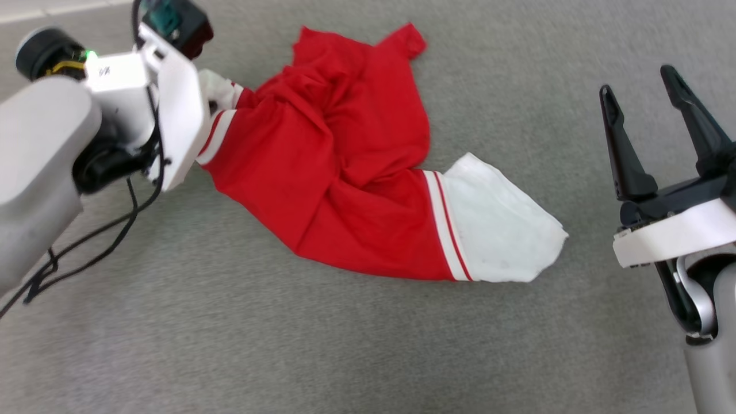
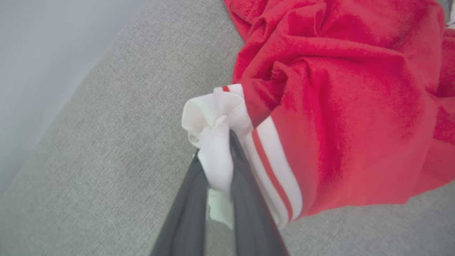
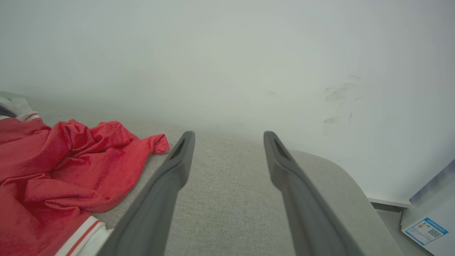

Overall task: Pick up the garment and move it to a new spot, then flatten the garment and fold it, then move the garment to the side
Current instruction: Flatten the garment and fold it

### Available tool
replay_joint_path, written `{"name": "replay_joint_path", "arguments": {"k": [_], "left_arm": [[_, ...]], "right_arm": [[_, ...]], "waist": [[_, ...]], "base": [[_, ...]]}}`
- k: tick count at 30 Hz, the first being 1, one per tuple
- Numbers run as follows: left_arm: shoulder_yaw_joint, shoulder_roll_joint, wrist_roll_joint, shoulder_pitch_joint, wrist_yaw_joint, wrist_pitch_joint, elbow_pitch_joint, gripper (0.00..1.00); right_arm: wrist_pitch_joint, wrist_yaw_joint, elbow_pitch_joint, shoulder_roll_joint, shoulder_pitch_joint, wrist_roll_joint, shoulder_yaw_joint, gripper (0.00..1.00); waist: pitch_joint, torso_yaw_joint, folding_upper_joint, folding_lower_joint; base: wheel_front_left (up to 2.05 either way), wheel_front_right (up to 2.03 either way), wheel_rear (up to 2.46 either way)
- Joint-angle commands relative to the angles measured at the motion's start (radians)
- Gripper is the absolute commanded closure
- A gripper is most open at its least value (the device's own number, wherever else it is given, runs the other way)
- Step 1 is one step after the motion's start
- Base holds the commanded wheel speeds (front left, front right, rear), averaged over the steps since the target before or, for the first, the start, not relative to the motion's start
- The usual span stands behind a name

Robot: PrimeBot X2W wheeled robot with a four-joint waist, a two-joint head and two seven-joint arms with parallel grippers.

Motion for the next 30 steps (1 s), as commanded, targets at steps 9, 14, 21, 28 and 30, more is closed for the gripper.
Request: {"name": "replay_joint_path", "arguments": {"k": [9,14,21,28,30], "left_arm": [[0.004,0.164,-0.063,0.212,0.043,-0.126,-0.103,1.0],[0.0,0.24,-0.14,0.37,0.099,-0.176,-0.154,1.0],[-0.018,0.281,-0.224,0.577,0.138,-0.176,-0.158,1.0],[-0.013,0.267,-0.226,0.637,0.141,-0.196,-0.132,0.0],[0.006,0.275,-0.204,0.599,0.149,-0.225,-0.141,0.0]], "right_arm": [[0.023,0.0,-0.013,-0.016,0.057,0.012,-0.013,0.0],[0.031,0.0,-0.023,-0.014,0.08,0.014,-0.015,0.0],[0.043,0.0,-0.032,-0.02,0.106,0.017,-0.02,0.0],[0.055,0.0,-0.039,-0.023,0.121,0.019,-0.03,0.0],[0.058,-0.001,-0.042,-0.023,0.123,0.016,-0.035,0.0]], "waist": [[-0.117,0.116,0.0,0.0],[-0.134,0.13,0.0,0.0],[-0.144,0.123,0.0,0.0],[-0.159,0.124,0.0,0.0],[-0.166,0.127,0.0,0.0]], "base": [[0.0,0.0,0.0],[0.0,0.0,0.0],[0.0,0.0,0.0],[0.0,0.0,0.0],[0.0,0.0,0.0]]}}
